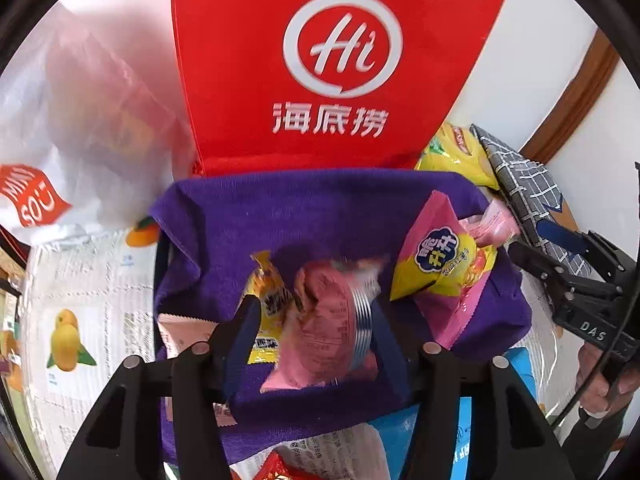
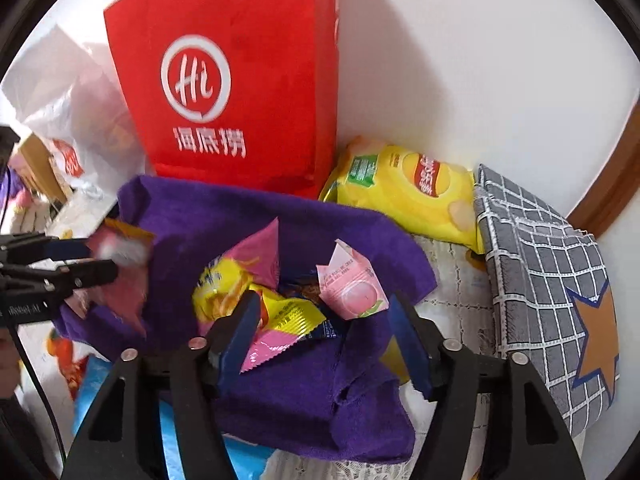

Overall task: Organize snacks
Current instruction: 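Lower both snacks onto the towel and open both grippers, then move both open tools back toward the remaining snacks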

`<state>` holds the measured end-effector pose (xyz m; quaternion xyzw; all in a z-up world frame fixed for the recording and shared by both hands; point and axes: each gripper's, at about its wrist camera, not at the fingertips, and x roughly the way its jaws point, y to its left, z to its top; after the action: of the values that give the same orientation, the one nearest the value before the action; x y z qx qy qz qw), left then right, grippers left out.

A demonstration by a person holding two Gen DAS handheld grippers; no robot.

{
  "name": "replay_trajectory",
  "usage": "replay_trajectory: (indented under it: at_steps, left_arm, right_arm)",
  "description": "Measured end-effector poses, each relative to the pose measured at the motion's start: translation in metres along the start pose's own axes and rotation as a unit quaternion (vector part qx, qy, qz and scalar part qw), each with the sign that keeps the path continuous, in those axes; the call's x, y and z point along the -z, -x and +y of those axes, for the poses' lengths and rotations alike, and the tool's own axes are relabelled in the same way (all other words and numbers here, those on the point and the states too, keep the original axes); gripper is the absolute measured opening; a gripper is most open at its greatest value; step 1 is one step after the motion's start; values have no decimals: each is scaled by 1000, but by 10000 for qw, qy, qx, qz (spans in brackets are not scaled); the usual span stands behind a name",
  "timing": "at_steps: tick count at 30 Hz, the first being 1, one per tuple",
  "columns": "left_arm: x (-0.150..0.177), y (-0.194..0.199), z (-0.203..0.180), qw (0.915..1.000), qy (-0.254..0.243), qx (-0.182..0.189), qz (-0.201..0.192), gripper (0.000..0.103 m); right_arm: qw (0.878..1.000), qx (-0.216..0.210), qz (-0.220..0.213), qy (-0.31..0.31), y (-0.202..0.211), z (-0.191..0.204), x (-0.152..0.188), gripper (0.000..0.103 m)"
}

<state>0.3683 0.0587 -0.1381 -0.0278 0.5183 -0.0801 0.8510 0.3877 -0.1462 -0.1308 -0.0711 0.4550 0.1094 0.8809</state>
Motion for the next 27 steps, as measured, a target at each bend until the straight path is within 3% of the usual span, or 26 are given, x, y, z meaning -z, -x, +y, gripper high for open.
replay_trajectory:
  at_steps: [15,22,24,27]
  left_arm:
    - [8,79,-2,9982,51,209,-565,61]
    - [48,114,11,9977,6,44,-674,61]
    - [62,122,18,9977,43,13,-683,61]
    - [81,129,30,9978,158,-6,-652,62]
  right_arm:
    - [9989,114,-446,85,87,37,51,71]
    - [9977,-619,-247,-116,104,65,94,70]
    - [9956,-917,-205,-1,108,80,106,70]
    - [9940,-1013,-297,295,115,109,119,70]
